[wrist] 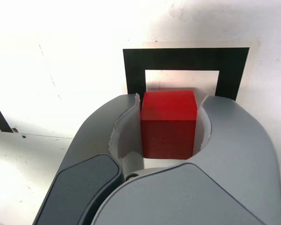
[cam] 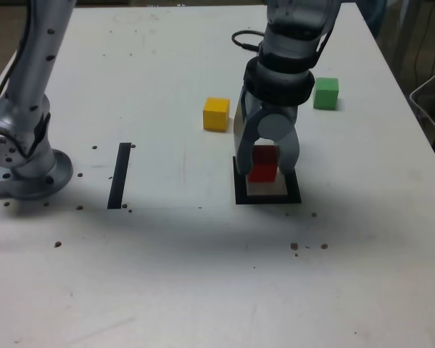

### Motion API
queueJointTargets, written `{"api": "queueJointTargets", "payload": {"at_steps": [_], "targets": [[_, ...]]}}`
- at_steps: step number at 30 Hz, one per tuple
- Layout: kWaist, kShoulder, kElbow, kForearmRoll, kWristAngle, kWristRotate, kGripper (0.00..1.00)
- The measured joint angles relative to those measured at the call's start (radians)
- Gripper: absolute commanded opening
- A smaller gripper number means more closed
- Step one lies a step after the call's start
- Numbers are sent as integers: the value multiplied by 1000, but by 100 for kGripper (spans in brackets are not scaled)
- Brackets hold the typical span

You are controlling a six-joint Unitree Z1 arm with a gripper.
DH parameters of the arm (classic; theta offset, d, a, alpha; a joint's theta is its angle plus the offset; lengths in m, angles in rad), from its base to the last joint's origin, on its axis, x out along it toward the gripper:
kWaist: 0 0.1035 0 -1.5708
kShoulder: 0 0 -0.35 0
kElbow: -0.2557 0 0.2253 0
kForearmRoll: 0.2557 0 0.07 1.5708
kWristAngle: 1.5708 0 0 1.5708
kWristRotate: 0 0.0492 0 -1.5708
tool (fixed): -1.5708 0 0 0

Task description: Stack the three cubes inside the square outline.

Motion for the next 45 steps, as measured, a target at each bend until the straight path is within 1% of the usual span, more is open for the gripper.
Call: {"api": "queueJointTargets", "payload": {"at_steps": [2, 6, 8, 10, 12, 20, 23, 26, 31, 34, 38, 40, 42, 45], "targets": [[4, 4, 1, 0, -5, 8, 44], [13, 15, 1, -11, -32, 45, 73], [15, 20, 1, -17, -40, 57, 85], [16, 19, 0, -17, -43, 61, 94], [16, 18, -1, -16, -43, 61, 98], [17, -22, 8, 22, -4, 36, 99], [17, -39, 12, 41, 5, 27, 99], [17, -70, 13, 64, 12, 26, 99], [23, -129, 7, 106, 32, 37, 99], [41, -154, 5, 117, 36, 87, 99], [100, -174, 12, 141, 32, 185, 99], [127, -178, 24, 153, 37, 222, 99], [153, -193, 38, 159, 69, 256, 99], [179, -213, 47, 159, 104, 284, 99]]}}
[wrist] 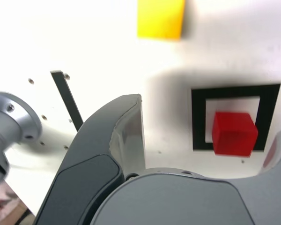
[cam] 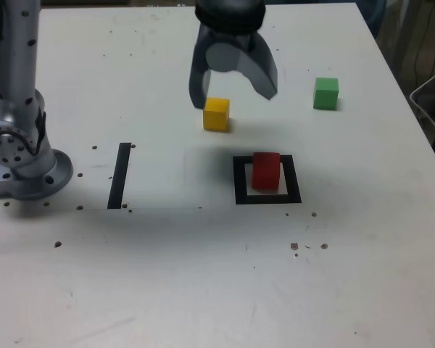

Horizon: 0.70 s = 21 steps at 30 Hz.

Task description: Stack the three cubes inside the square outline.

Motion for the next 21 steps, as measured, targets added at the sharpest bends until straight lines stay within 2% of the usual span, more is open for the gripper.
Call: {"api": "queueJointTargets", "payload": {"at_steps": [7, 15, 21], "targets": [[109, -4, 72, -36, 22, 84, 99], [207, -5, 189, -161, 42, 145, 98], [234, 34, 204, -216, 42, 172, 94]]}}
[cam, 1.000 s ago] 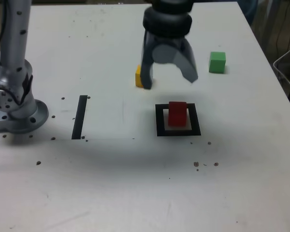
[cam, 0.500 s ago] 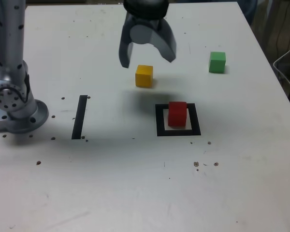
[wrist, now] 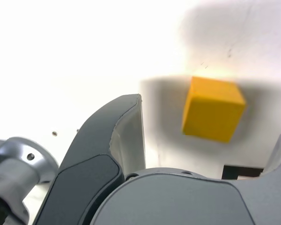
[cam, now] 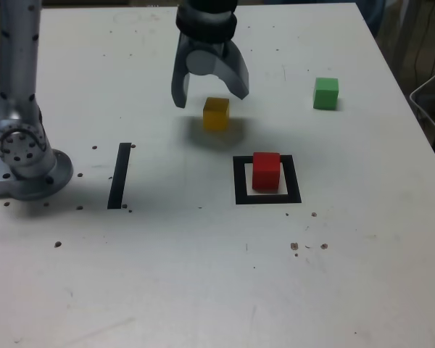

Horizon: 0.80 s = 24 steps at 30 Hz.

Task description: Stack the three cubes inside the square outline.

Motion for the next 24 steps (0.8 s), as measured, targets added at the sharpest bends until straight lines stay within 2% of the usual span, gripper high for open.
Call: {"api": "queueJointTargets", "payload": {"at_steps": [9, 14, 24], "targets": [[13, 57, -3, -67, -14, 29, 85], [13, 65, -3, -79, -25, 38, 73], [13, 65, 13, -115, -34, 38, 42]]}}
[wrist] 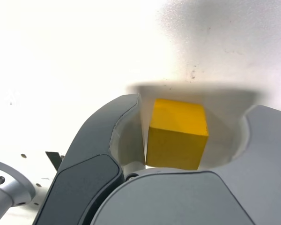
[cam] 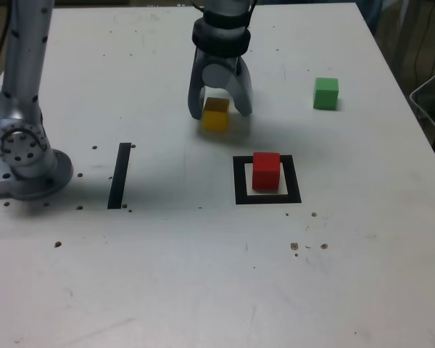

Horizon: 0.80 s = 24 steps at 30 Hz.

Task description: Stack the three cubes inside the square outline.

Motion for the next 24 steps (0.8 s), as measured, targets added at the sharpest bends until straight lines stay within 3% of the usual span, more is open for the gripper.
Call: {"api": "queueJointTargets", "payload": {"at_steps": [9, 24], "targets": [[0, 8, 30, -50, 2, 0, 24], [-14, -39, 30, -31, 5, 13, 8]]}}
